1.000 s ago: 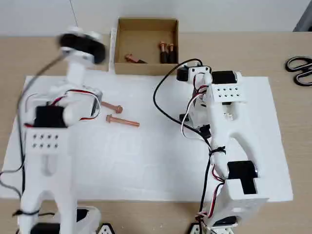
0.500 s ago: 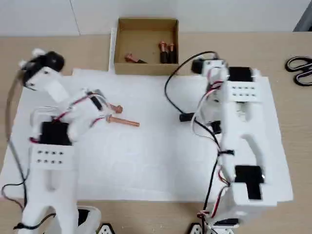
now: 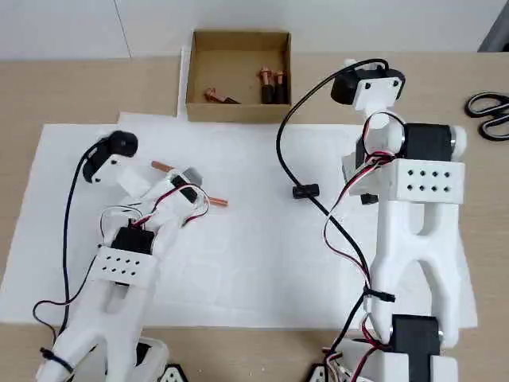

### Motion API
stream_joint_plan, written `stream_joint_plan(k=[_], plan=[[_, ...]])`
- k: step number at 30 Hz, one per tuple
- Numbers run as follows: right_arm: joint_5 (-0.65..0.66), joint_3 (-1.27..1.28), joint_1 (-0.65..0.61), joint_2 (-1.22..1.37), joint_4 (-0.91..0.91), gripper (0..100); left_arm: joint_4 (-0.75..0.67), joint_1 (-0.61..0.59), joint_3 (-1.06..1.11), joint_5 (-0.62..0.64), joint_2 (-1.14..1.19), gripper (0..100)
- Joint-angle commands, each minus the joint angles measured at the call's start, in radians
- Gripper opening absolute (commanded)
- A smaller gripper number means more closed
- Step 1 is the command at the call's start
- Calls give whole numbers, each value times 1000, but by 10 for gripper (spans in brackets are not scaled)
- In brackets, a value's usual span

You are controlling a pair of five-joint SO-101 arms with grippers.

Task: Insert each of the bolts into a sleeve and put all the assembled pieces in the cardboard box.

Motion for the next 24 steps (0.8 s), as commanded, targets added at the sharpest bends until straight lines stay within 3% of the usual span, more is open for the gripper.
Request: stream_joint_plan(k=[1, 4, 9, 13, 18, 24], plan=[[5, -52, 7, -53, 15, 5, -20, 3, -7, 38, -20, 112], [5, -52, 7, -54, 16, 5, 20, 3, -39, 40, -21, 111], [5, -52, 7, -54, 19, 5, 315, 3, -275, 35, -20, 112], [5, -52, 7, -54, 24, 5, 399, 3, -387, 34, 5, 112], [5, -52, 7, -54, 24, 5, 453, -14, -503, 72, 184, 112], [5, -52, 7, -54, 24, 5, 724, -46, -849, 89, 463, 112]])
